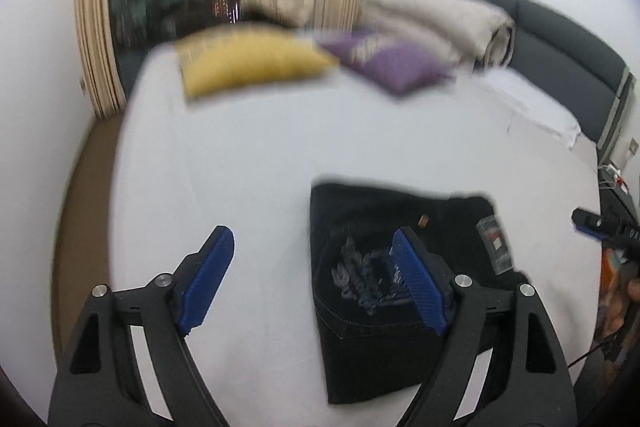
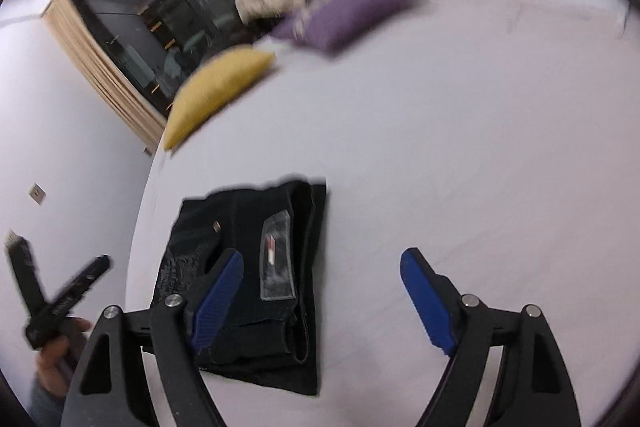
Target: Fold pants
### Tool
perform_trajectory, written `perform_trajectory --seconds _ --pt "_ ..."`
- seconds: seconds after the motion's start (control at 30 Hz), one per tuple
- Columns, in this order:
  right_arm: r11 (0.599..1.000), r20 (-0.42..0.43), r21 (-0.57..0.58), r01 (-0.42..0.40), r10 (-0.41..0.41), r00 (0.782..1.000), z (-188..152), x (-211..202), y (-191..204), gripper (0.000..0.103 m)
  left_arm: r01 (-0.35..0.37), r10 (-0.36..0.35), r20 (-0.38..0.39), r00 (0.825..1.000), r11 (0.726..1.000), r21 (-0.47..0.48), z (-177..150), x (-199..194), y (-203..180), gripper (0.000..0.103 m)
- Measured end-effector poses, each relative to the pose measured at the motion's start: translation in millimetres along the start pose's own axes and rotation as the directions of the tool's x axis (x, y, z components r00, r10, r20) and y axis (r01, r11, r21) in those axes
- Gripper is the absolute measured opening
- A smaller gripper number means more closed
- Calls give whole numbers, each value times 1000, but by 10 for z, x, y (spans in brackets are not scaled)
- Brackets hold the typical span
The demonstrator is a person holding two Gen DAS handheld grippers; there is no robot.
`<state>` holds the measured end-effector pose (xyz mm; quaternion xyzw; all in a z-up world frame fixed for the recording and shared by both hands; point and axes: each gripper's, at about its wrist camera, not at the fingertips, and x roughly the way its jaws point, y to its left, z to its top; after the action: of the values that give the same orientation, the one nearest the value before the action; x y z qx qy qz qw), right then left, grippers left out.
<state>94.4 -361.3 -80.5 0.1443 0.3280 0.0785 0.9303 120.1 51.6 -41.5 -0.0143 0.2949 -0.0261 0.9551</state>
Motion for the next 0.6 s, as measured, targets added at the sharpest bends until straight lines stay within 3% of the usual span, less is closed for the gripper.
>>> perform_trajectory --seconds 0.03,0.07,0.1,0.17,0.2,0.23,0.27,0.33,0.37,0.4,0.47,0.5,0.6 --pt "999 63 -37 7 -5 998 59 -164 92 84 -19 19 36 999 1000 15 51 -149 -99 89" --pt "997 125 -71 21 -12 992 118 -311 187 88 -54 49 125 991 998 34 92 -439 -141 91" --pt "994 188 -99 42 -22 982 141 -489 293 95 -90 78 234 969 995 39 128 -769 -177 91" --pt "987 338 -139 77 -26 941 224 -880 514 103 -178 152 408 900 984 26 187 -1334 -266 103" --pt "984 406 -154 88 -18 914 229 -1074 615 103 -209 177 459 871 978 19 196 -1512 -302 103" --pt "981 462 -167 100 -12 887 248 -1246 719 103 -258 214 542 812 966 5 221 -1843 -375 103" --pt "979 506 -174 110 -7 862 255 -1415 792 103 -278 229 584 779 960 -6 239 -2047 -419 103" --pt "974 570 -187 128 1 821 261 -1693 943 103 -274 224 620 752 962 -15 274 -2322 -470 103" --pt "972 591 -195 131 10 806 250 -1796 1012 103 -236 184 626 757 972 0 296 -2450 -484 103" --pt "970 605 -205 133 19 796 239 -1922 1051 103 -201 151 615 774 980 12 321 -2511 -486 103" --pt "964 619 -230 132 40 784 213 -2101 1158 103 -146 113 549 828 989 17 373 -2591 -489 103" --pt "961 619 -241 138 43 784 194 -2176 1215 103 -123 99 517 850 992 11 384 -2615 -490 103" --pt "951 607 -263 160 34 794 102 -2279 1320 103 -5 -4 468 884 1000 18 343 -2669 -470 103"
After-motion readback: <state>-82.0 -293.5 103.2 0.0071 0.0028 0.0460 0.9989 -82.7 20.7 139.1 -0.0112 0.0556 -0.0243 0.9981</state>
